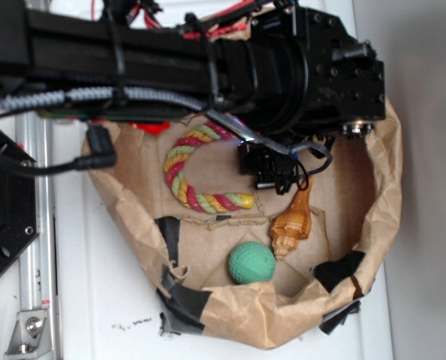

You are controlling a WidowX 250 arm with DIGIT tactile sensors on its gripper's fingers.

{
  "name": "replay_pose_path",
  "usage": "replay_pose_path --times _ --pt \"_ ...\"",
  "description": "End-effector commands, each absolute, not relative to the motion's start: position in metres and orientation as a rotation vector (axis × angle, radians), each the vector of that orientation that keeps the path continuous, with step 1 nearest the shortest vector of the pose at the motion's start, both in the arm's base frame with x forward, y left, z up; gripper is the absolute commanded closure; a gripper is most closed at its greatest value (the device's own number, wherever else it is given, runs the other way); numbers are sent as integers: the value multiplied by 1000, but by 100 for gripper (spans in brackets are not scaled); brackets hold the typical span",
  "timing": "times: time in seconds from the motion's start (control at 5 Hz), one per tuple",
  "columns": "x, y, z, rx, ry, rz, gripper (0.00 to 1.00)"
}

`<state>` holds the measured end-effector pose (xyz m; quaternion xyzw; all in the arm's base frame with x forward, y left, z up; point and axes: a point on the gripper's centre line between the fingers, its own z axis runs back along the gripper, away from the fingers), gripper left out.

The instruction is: Grab the multicolored rope.

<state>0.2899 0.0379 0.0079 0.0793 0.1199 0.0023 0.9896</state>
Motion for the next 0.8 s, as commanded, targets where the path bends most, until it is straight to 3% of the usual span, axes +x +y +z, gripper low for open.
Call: replay_pose_path --times 0.0,0.2,0.6 --pt "276 38 1 195 299 37 100" --pt "273 40 32 149 242 85 100" --pt "236 24 128 3 22 257 100"
